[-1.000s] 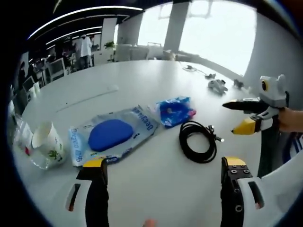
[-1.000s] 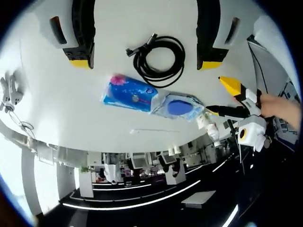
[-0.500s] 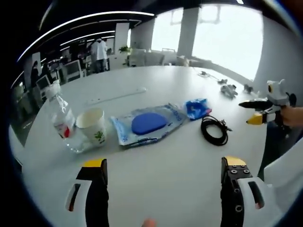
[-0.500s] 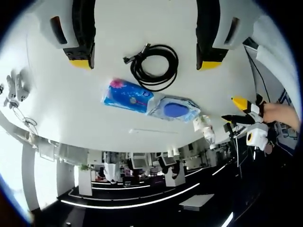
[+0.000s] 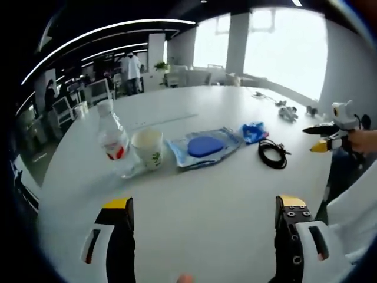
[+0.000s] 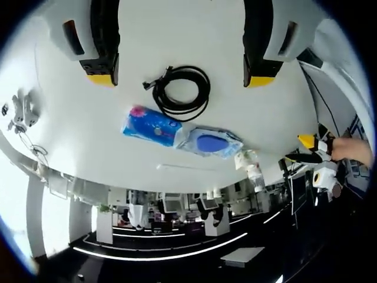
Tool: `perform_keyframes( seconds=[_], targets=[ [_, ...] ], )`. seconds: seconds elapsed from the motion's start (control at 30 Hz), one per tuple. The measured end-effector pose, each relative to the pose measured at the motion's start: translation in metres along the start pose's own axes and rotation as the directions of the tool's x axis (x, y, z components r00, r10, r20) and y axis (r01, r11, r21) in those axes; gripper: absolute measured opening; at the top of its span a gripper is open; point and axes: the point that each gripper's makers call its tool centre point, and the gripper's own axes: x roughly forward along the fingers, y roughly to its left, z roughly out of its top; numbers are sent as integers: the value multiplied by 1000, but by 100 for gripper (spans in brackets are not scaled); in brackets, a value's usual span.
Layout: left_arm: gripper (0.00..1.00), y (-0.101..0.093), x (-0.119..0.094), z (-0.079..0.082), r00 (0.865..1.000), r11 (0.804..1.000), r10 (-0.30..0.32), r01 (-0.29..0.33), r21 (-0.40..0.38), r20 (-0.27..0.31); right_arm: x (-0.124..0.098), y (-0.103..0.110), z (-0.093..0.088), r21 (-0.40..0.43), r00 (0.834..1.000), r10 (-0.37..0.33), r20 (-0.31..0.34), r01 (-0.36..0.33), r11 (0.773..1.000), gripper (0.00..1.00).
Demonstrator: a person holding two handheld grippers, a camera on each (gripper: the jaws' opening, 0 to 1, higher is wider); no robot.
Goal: Arrange the tabletop items into an orderly group along one side of the table until the central work area is clear of visible clutter.
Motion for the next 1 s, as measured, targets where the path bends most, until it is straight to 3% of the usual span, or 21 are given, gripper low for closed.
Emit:
perform_keyframes(
  seconds=[0.43,0.8,1.0],
  targets=[
    [96,17,-34,-15,1000,1000,3,-2,-29,17,-15,22,-7,6,999,-27,-21,27,1000,84],
    [95,18,-35,-18,1000,999,-11,12,-45,18,-22,18,-10,71,997,-76,-11,77,995,84],
    [94,20,-35,-19,1000,997,-18,20,-77,23,-24,18,-28,69,994,-90,-64,94,993,82]
  ],
)
